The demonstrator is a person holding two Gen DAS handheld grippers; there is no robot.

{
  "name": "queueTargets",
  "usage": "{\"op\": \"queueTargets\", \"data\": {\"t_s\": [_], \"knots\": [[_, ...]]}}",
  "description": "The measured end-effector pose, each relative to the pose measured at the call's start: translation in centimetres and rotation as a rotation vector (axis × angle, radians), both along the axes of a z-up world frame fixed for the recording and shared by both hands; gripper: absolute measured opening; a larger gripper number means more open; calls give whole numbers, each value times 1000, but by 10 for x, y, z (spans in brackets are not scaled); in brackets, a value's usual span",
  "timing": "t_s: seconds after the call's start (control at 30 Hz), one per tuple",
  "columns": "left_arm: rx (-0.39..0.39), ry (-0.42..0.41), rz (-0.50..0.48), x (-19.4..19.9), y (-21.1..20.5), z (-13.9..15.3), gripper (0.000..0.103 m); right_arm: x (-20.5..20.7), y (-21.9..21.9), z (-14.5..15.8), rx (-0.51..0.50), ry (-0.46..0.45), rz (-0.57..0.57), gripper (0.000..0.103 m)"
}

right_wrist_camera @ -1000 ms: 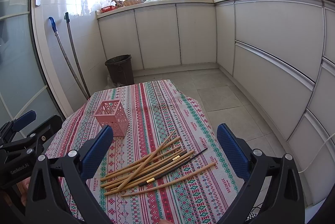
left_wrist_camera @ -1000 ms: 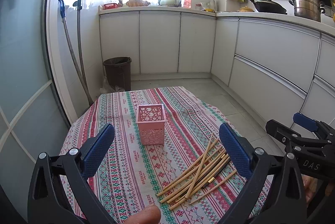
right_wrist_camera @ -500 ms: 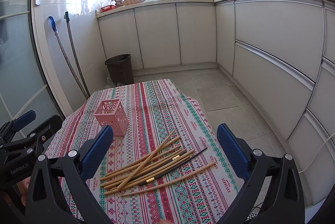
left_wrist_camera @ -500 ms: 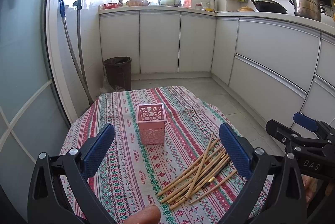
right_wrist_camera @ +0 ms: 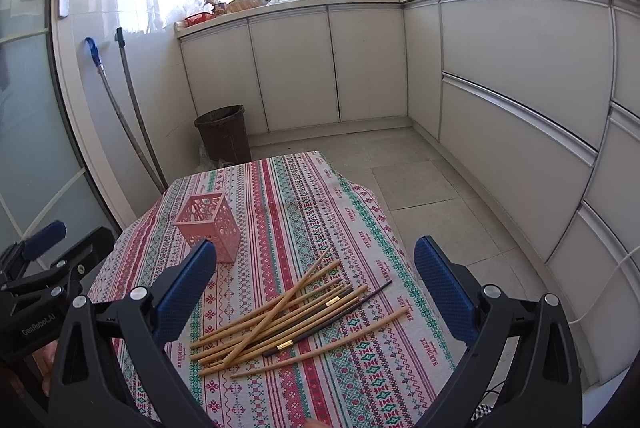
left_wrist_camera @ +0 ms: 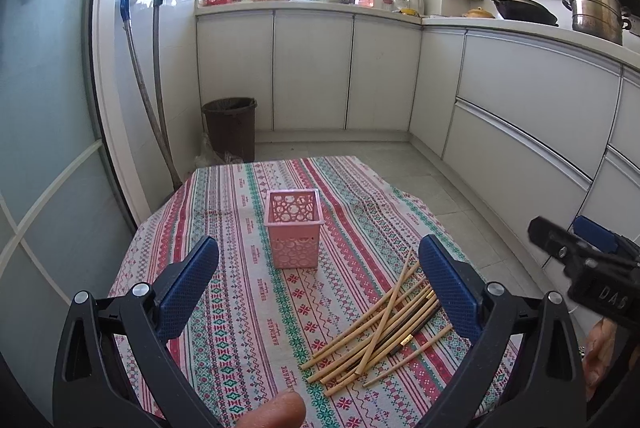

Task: Organize utensils
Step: 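Lower the left gripper onto the chopstick pile and pinch one chopstick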

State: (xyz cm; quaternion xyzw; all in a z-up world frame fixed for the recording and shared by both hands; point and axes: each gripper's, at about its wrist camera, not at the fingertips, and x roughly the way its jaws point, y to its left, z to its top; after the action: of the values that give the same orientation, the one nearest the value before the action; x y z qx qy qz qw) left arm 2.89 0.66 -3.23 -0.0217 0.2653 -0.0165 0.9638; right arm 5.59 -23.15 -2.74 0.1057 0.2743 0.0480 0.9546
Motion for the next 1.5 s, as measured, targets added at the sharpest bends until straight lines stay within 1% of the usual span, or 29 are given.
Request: {"op": "queueTargets", "data": {"t_s": [0.07, 0.17, 0.23, 0.3, 0.33, 0.37, 0.43, 0.47, 0.53, 0.57, 0.6, 0.63, 0.67, 0.73, 0.83, 0.9, 0.97, 1.03, 1.13, 1.17, 1.2, 1.23, 1.3, 1.37, 1.47, 1.5], "knots": [[-27, 78, -11, 12, 1, -8, 96, 4, -15, 5, 66, 17, -50, 97], [-36, 223, -48, 34, -5, -27, 96, 17, -41, 12, 208, 75, -107, 97], [-55, 314, -110, 48, -14, -39, 96, 32, -57, 14, 329, 125, -111, 97], [-60, 406, -191, 64, -33, -51, 96, 53, -75, 9, 504, 196, -92, 97], [-50, 431, -218, 70, -42, -55, 96, 63, -84, 2, 600, 237, -79, 97], [-19, 459, -250, 81, -56, -60, 96, 73, -92, -6, 688, 277, -70, 97], [31, 490, -302, 99, -78, -69, 96, 86, -104, -28, 821, 343, -70, 97], [53, 517, -336, 113, -90, -76, 96, 90, -110, -41, 864, 367, -79, 97], [64, 580, -372, 141, -109, -92, 96, 93, -118, -68, 890, 418, -121, 97], [66, 602, -371, 152, -114, -99, 96, 93, -123, -83, 915, 462, -151, 97], [66, 627, -367, 167, -120, -108, 95, 94, -126, -96, 967, 508, -169, 97], [60, 650, -365, 178, -125, -113, 91, 96, -129, -107, 1019, 548, -173, 97], [48, 681, -363, 192, -129, -122, 88, 98, -130, -118, 1046, 584, -183, 97], [27, 741, -352, 215, -136, -135, 74, 96, -134, -128, 1031, 622, -237, 97], [10, 786, -331, 238, -139, -147, 71, 94, -134, -135, 991, 660, -286, 97], [24, 795, -335, 246, -143, -153, 68, 94, -136, -142, 981, 684, -311, 97], [44, 809, -336, 251, -145, -158, 62, 92, -134, -148, 976, 717, -333, 97], [62, 833, -329, 256, -147, -165, 50, 92, -131, -154, 958, 748, -353, 96], [69, 854, -318, 263, -146, -176, 39, 92, -124, -159, 918, 779, -359, 97], [62, 847, -318, 263, -144, -176, 32, 92, -121, -160, 911, 790, -356, 96], [78, 846, -313, 262, -143, -177, 11, 92, -119, -163, 906, 800, -353, 96], [99, 846, -307, 263, -143, -177, 6, 92, -117, -166, 901, 810, -353, 96], [125, 817, -312, 256, -139, -174, 5, 92, -114, -173, 896, 826, -359, 96], [120, 777, -307, 249, -126, -166, 4, 92, -110, -178, 894, 842, -359, 95], [99, 711, -333, 230, -110, -141, 4, 98, -98, -180, 834, 852, -349, 82], [106, 685, -348, 221, -104, -130, 4, 100, -93, -180, 810, 857, -345, 73]]}}
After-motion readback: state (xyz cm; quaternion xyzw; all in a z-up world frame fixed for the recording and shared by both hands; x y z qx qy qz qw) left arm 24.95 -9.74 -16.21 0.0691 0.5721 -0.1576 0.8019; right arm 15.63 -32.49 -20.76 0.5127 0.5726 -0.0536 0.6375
